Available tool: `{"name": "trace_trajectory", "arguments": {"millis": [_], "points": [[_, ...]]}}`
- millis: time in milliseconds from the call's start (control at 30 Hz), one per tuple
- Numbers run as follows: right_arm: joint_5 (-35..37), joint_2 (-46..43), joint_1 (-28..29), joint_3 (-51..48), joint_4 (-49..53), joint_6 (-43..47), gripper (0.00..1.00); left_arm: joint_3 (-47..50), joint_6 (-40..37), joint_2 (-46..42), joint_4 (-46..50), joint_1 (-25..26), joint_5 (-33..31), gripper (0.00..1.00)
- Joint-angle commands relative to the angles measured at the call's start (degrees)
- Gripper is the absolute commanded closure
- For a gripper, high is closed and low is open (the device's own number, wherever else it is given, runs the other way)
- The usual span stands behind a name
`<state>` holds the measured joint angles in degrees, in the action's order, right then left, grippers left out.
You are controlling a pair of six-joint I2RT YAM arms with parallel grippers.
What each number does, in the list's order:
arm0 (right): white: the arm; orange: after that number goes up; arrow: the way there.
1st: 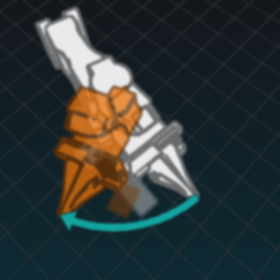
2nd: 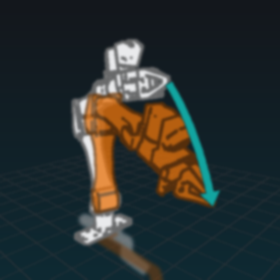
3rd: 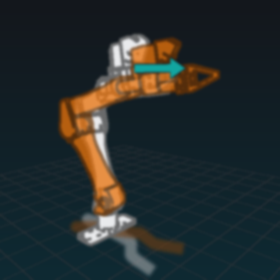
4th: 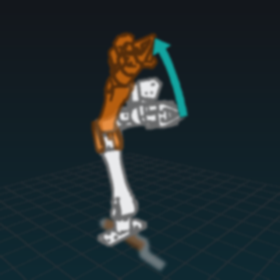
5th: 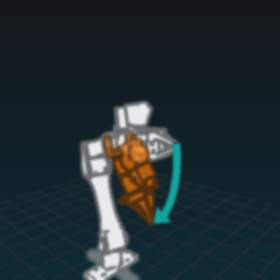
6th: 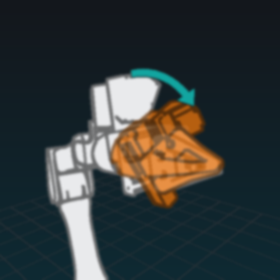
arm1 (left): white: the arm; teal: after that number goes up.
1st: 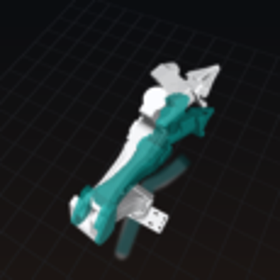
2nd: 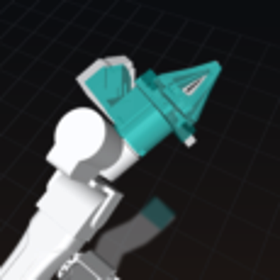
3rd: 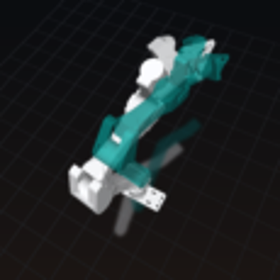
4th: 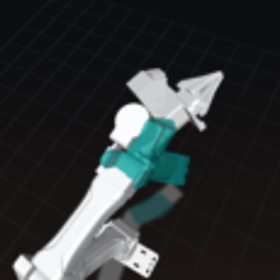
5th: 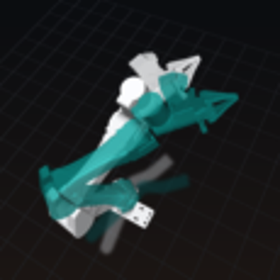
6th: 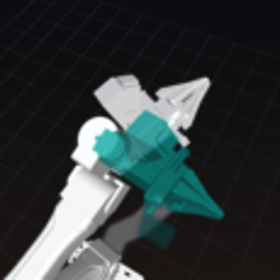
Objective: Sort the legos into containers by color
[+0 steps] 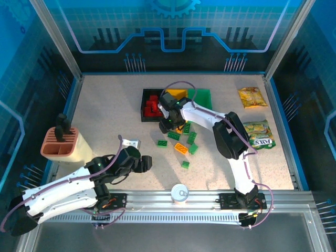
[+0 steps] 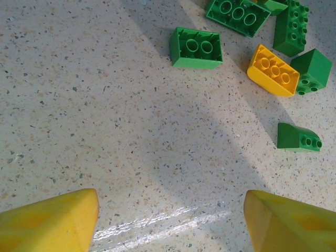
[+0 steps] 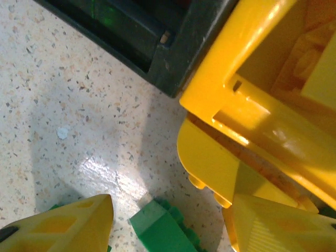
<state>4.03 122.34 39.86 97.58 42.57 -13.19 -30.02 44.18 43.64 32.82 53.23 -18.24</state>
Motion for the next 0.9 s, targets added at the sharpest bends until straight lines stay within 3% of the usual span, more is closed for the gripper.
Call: {"name": "trace_trajectory", "arguments": {"millis": [0, 667, 867], "points": [[0.3, 1.1, 0.5, 2.5, 1.2, 0.8, 0.38, 0.5, 1.0, -0.5, 1.6, 0.5, -1.1, 0.26], [-1.5, 3.5, 1.2, 2.0, 0.0, 0.8, 0.39, 0.7, 1.0, -0.5, 1.5, 0.6, -1.4, 0.26], [-9.5, 0.1, 3.9, -1.9, -1.3, 1.9, 0.39, 0.2, 0.6, -0.3, 1.7, 0.6, -1.6, 0.26]]}}
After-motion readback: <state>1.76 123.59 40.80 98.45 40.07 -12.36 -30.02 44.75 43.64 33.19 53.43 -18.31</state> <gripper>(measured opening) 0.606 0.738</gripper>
